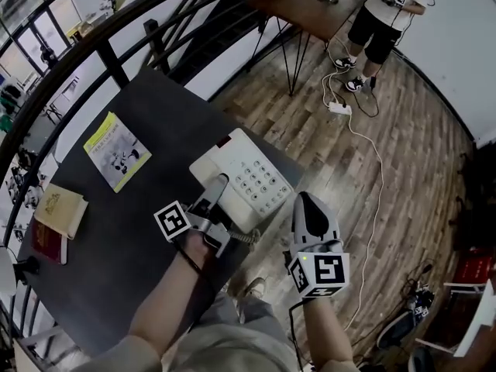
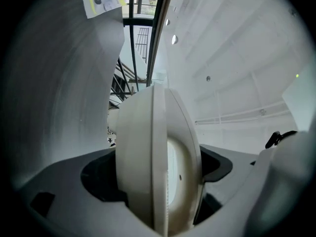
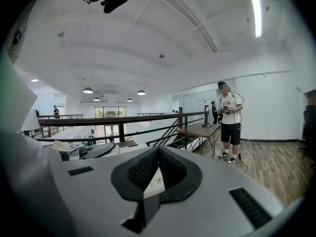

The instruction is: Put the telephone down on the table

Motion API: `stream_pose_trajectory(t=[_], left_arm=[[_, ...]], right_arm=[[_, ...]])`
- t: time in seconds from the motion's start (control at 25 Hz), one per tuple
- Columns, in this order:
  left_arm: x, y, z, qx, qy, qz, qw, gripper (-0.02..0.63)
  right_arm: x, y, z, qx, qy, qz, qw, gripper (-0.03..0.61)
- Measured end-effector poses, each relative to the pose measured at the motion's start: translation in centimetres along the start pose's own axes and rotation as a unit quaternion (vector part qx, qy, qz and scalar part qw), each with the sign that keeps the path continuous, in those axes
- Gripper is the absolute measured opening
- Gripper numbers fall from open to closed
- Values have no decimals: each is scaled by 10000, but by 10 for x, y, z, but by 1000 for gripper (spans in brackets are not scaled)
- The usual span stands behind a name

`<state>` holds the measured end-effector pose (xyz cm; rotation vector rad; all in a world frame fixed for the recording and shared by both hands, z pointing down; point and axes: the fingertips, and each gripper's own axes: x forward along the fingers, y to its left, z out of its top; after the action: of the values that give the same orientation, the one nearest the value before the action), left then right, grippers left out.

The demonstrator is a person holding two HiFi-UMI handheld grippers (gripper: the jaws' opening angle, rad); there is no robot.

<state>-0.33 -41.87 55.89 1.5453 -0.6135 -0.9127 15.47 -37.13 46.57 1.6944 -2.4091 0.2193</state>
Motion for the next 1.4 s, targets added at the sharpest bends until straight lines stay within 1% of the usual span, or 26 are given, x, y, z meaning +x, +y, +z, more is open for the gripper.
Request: stream_pose_trajectory(t=[0.24,0.44,0.6,0.72,0.84,0.92,1.0,1.12,1.28,1.4], left_arm=[[14,53,3,-95,-69,320,9994,434],[24,80,1,-185,-106,469,9987,434],[28,99,4,-63,-62,667,9977,434],[32,106,8,-38,-160,694,9975,436],[28,116,8,-39,-185,816,9965,436],[26,124,9,100,-124,981,9950,434],[29,124,6,273,-31,999,9946,430],[24,129,0,421,90,1252,9912,428],[23,131,2,394,-12,1415,9892,430],[18,136,3,449,-103,1723,9840,431]], right_arm=[[16,-10,-28,83,164,-59,9998,2],[22,-17,-46,164,329,-81,9993,2],[27,-14,-58,164,499,86,9986,2],[28,-13,-67,102,621,228,9978,2],[25,-13,-76,80,730,244,9970,2],[25,-15,-77,47,741,235,9970,2],[26,-16,-79,20,764,238,9968,2],[22,-15,-83,65,816,272,9963,2],[21,-9,-81,-22,754,331,9966,2],[21,-7,-84,42,766,319,9965,2]])
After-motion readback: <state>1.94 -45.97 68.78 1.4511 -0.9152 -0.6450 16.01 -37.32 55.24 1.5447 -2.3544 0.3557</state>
